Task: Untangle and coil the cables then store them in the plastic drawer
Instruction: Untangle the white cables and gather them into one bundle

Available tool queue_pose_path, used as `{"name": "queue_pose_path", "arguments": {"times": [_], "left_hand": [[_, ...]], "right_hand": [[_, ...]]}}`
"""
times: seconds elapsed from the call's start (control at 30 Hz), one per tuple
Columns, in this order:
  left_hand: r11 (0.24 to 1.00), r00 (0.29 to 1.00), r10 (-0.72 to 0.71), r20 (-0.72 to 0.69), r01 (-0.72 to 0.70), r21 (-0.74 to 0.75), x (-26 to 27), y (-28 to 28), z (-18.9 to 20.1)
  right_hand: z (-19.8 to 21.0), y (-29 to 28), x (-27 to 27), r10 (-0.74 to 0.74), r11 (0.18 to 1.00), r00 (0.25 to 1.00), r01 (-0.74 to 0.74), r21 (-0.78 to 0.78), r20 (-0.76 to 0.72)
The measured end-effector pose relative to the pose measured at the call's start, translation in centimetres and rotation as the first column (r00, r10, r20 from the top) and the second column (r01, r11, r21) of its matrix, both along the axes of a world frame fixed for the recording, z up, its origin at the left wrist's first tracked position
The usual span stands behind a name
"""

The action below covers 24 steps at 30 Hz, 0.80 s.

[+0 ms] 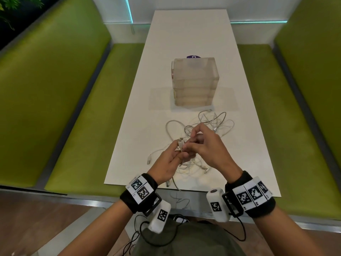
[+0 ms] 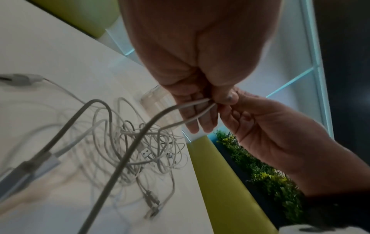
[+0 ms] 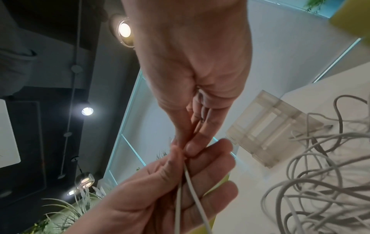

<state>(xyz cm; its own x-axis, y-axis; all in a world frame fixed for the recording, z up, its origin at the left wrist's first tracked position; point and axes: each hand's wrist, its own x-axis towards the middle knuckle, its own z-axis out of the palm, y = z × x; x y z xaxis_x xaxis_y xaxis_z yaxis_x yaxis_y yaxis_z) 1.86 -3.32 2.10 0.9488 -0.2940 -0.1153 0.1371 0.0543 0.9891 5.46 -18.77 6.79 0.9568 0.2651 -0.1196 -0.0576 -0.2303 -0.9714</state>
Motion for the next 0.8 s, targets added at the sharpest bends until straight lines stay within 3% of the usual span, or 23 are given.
{"name": "queue_pose_path", "arguments": {"times": [0.07, 0.17, 0.27, 0.33, 0.5, 0.63, 0.7, 0.8], "left_hand": [[0.999, 0.999, 0.032, 0.028, -0.033, 0.043, 0.2, 0.1, 0.0], [0.98, 0.981, 0.188, 0.039, -0.19, 0.056, 0.8, 0.7, 0.9], [0.961, 0.96, 0.277, 0.045, -0.278, 0.016, 1.2, 1.1, 2.0], [0.961, 0.961, 0.273, 0.028, -0.272, -0.041, 1.1, 0.7, 2.4], [0.968, 0.974, 0.225, -0.005, -0.224, -0.115, 0.7, -1.0, 4.2], [0.957, 0.972, 0.222, 0.084, -0.2, -0.208, 1.1, -1.0, 6.5], [0.94, 0.957, 0.268, 0.109, -0.235, -0.249, 1.5, -0.3, 7.7], [0.901, 0.923, 0.375, 0.081, -0.343, -0.267, 2.4, 1.4, 8.3]], "right_hand": [[-0.2, 0.0, 0.1, -0.021, 1.0, 1.0, 0.021, 0.02, 0.009], [-1.6, -0.9, 0.2, -0.021, 1.0, 0.999, 0.02, -0.008, -0.047], [-3.3, -0.9, -0.3, 0.187, 0.974, 0.967, -0.205, -0.094, -0.175], [-4.6, 0.4, -0.9, 0.264, 0.951, 0.947, -0.287, -0.117, -0.182], [-5.1, 3.2, -0.6, 0.219, 0.958, 0.966, -0.239, -0.156, -0.135], [-6.7, 2.6, 1.4, 0.25, 0.922, 0.964, -0.207, -0.328, 0.095], [-8.7, 1.4, 2.9, 0.218, 0.876, 0.972, -0.155, -0.457, 0.089], [-9.4, 0.0, 4.6, 0.128, 0.893, 0.989, -0.08, -0.444, 0.08]]}}
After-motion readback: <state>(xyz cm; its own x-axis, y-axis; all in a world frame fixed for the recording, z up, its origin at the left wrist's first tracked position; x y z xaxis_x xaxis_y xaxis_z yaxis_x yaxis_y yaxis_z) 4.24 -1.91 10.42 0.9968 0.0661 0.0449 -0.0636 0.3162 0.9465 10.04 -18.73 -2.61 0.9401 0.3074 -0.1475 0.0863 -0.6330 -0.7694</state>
